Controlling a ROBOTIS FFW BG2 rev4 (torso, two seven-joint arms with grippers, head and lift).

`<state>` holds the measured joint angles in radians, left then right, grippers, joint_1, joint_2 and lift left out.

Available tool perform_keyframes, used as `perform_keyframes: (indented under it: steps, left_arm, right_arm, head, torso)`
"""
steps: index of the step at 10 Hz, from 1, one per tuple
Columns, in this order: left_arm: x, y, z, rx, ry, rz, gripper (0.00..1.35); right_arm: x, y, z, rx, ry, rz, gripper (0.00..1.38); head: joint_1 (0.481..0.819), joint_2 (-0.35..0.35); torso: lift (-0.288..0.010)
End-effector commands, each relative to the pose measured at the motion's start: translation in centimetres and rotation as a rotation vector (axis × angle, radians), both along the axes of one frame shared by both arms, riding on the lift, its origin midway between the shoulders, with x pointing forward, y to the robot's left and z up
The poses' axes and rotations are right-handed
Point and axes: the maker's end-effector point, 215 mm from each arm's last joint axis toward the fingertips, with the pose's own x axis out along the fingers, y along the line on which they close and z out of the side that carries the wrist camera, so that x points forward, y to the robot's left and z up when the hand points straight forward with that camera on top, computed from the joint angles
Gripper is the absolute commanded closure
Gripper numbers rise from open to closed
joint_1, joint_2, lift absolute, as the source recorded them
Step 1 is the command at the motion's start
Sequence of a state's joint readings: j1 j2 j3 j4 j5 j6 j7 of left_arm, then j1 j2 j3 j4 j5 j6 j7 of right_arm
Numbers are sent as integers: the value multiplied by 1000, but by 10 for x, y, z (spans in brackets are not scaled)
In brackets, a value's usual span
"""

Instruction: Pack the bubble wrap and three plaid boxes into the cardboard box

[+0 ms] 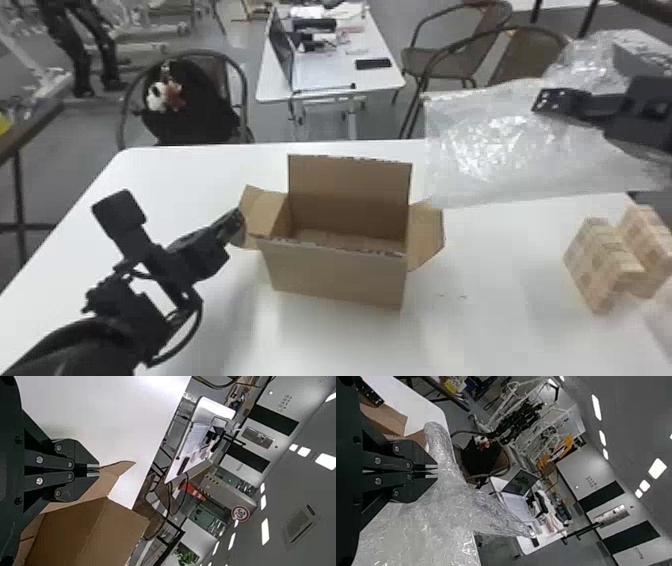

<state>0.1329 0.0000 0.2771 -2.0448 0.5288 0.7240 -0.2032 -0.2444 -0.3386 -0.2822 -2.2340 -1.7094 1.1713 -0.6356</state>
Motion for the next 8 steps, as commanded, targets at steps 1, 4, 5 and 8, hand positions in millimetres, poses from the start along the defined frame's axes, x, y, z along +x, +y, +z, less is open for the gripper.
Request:
perform_keyframes:
  steps: [1, 4, 5, 8]
  left_arm:
    - [3, -4, 2, 7, -2, -2, 1211]
    - [2, -4, -1, 9, 4, 3, 1211]
    - [4, -6, 0, 23, 2, 3, 1211]
    - [8, -13, 2, 30, 1, -4, 1211]
  right_arm:
    - [3, 7, 29, 58, -57, 15, 1145]
    - [25, 117, -14, 308, 44, 175, 1145]
    - [20, 171, -33, 365, 114, 268, 1145]
    - [30, 207, -42, 438, 118, 245, 1145]
  head:
    - [601, 89]
    - [568, 118]
    - [572, 157]
    - [587, 271]
  torso:
    - [-174]
    - [-174]
    - [-174]
    - [-174]
